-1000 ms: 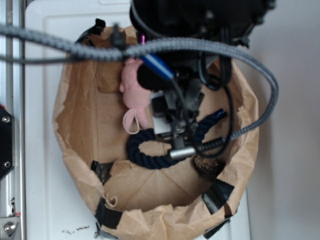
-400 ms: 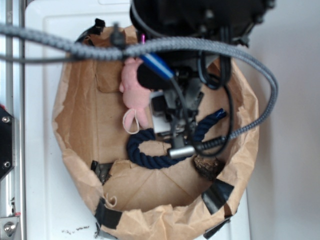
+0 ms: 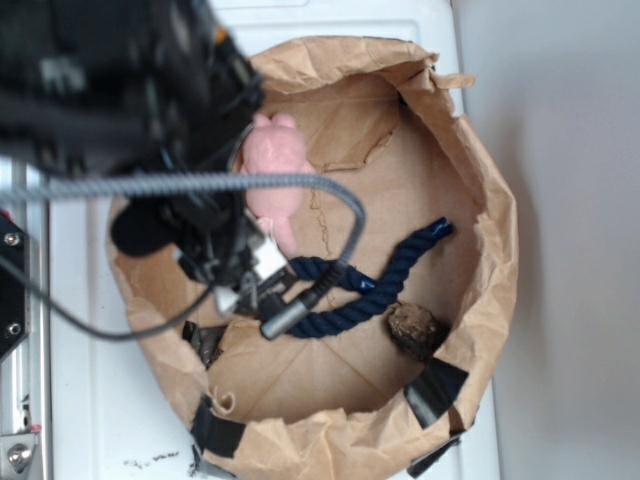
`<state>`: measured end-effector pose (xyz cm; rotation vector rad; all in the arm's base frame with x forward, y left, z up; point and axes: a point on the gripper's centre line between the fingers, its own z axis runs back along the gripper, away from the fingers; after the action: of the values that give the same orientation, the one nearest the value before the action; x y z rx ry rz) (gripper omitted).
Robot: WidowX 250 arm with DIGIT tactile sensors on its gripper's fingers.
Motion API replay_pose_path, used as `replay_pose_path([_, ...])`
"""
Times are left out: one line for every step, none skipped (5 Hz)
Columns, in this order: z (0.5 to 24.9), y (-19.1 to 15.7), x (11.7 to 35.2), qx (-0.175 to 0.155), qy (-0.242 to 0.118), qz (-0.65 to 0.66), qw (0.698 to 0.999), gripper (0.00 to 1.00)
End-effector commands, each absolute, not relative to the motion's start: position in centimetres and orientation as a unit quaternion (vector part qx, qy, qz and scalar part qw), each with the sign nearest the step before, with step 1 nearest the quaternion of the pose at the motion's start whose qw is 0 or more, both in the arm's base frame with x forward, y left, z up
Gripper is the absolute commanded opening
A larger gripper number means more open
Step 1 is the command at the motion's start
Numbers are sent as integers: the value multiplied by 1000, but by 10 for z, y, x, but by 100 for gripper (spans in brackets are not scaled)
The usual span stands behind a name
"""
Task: Grab the pink bunny.
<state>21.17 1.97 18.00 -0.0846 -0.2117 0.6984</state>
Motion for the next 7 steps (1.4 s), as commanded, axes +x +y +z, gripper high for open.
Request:
replay_pose_path([182,4,204,-27,-136,422,896,100])
replay_pose_path([182,4,204,-27,-136,422,896,100])
replay_pose_path([182,4,204,-27,-136,422,896,100])
replay_pose_path([191,-8,195,-25,-115,494,862,100])
replay_pose_path([192,-13,195,-28,-93,523,847,100])
replay_pose_path([196,-18,188,-29,-92,542,835,100])
replay_pose_path([196,-27,191,-29,-81,588,805,100])
